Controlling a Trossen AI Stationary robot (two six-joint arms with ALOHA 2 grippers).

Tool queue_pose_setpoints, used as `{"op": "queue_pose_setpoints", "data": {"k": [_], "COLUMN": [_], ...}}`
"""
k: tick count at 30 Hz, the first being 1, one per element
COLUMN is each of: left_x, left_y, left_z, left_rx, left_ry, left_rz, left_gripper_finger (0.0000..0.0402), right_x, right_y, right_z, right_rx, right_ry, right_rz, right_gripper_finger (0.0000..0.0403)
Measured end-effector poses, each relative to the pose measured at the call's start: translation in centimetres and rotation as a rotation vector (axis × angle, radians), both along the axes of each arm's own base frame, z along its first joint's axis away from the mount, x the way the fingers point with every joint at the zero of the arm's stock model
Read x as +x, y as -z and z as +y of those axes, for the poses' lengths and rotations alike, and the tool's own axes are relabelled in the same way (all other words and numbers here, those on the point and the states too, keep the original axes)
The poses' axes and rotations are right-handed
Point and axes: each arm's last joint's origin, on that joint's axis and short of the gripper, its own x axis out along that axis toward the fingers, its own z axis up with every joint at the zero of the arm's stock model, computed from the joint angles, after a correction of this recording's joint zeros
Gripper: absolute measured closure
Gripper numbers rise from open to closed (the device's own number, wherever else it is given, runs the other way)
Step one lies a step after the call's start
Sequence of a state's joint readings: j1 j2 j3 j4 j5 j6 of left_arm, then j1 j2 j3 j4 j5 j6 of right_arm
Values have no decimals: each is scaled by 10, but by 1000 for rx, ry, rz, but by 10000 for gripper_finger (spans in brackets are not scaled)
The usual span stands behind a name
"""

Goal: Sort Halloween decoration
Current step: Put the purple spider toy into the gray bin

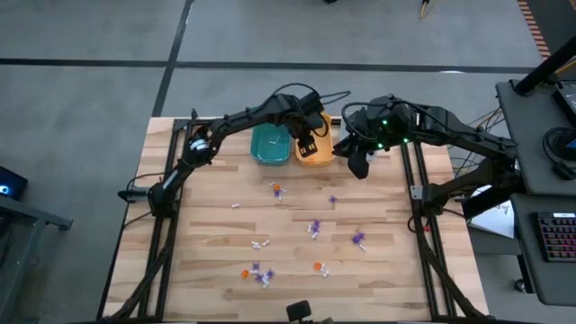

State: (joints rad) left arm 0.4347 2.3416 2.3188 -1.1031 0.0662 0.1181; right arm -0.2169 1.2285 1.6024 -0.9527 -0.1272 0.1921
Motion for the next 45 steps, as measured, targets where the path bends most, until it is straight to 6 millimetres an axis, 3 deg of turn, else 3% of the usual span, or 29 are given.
{"op": "queue_pose_setpoints", "data": {"k": [11,19,27,36,45], "left_x": [-42,-80,-123,-177,-222], "left_y": [-85,-121,-117,-93,-64], "left_z": [-19,-37,-60,-100,-127], "left_rx": [50,58,18,-63,-173], "left_ry": [-4,-5,-79,-216,-351], "left_rz": [-109,-125,-147,-291,-372], "left_gripper_finger": [282,282,283,292,293], "right_x": [-2,2,25,58,85], "right_y": [2,13,34,66,108], "right_z": [0,0,2,4,13], "right_rx": [156,248,296,361,419], "right_ry": [118,187,210,216,223], "right_rz": [20,103,212,339,550], "right_gripper_finger": [337,337,337,337,337]}}
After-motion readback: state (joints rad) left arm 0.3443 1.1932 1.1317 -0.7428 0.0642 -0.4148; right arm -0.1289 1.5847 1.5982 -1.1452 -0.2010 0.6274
